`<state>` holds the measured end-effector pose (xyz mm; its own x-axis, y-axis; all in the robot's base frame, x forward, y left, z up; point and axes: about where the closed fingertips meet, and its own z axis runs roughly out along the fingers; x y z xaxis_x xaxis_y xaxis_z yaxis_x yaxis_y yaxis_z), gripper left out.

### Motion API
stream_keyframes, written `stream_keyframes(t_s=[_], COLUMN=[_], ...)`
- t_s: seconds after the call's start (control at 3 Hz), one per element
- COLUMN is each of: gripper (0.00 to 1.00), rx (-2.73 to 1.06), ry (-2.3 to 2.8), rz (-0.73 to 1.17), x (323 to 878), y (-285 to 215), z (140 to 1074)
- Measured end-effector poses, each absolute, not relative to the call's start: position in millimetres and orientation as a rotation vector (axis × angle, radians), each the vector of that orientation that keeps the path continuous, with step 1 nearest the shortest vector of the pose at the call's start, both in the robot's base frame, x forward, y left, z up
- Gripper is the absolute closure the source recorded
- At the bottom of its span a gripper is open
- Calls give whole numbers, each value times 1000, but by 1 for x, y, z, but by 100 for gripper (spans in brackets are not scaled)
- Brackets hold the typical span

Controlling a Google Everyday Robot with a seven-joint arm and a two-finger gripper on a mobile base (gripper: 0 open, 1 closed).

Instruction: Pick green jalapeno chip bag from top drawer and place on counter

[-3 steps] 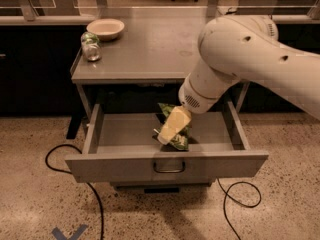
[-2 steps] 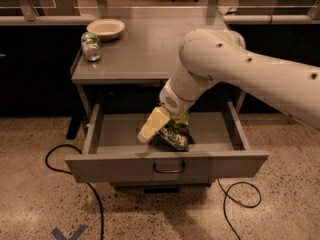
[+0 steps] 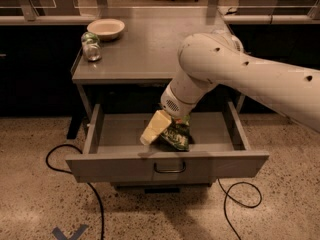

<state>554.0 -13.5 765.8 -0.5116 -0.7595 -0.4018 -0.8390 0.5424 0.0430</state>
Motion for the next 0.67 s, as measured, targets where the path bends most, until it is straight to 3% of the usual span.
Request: stream_keyframes(t_s=[0.67], gripper=[0], rx=[-990], ry=[2532], rz=[376], x=[627], y=[-21], z=[715])
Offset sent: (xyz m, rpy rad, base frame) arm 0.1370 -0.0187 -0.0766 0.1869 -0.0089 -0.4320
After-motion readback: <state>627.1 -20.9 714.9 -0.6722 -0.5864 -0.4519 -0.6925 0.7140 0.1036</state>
